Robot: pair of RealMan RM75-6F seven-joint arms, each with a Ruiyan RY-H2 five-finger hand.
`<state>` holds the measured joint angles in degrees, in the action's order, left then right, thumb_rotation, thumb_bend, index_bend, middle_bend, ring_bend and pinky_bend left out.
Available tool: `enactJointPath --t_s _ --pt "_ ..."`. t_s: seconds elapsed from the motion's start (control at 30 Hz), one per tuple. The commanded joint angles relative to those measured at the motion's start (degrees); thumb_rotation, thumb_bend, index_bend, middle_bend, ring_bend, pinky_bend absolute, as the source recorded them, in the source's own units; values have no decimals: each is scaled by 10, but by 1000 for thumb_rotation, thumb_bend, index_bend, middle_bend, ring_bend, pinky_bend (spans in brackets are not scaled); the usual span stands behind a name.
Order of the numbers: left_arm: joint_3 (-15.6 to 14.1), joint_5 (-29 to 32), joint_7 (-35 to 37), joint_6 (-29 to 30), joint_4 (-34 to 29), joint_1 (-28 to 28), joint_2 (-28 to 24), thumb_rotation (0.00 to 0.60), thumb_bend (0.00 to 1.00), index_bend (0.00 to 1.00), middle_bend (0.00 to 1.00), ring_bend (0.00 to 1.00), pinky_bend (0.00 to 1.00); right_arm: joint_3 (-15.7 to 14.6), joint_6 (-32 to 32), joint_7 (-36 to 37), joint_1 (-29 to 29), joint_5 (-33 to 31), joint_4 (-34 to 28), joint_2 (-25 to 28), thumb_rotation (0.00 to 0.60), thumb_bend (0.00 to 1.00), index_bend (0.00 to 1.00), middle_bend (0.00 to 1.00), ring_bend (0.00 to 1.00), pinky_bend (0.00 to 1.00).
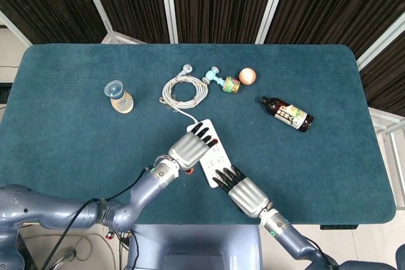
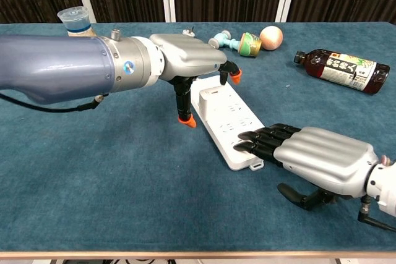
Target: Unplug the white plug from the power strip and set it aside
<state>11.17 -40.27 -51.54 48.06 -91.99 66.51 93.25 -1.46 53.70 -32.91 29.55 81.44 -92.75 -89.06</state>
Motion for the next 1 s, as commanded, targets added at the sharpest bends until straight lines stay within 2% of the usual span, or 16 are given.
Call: enactJointPath --t_s 0.03,0.2,0.4,0.7,1.0 --pt "-5 2 11 -3 7 6 0 600 90 199 225 58 25 -1 1 1 1 -2 2 -1 600 668 28 31 0 1" --pt "-13 9 14 24 19 9 13 600 112 233 272 78 41 -3 2 3 2 -3 6 -3 600 667 29 32 0 1" --pt "-16 32 14 51 36 12 37 600 147 243 277 79 40 -7 5 5 2 -5 8 -3 600 668 34 34 0 1" --pt "-9 75 1 86 45 20 70 600 207 244 286 80 40 -10 8 10 4 -3 7 0 600 668 41 42 0 1" --pt "-2 88 -7 121 52 23 96 600 264 280 349 103 46 -14 12 15 4 -1 5 5 600 668 43 43 0 1"
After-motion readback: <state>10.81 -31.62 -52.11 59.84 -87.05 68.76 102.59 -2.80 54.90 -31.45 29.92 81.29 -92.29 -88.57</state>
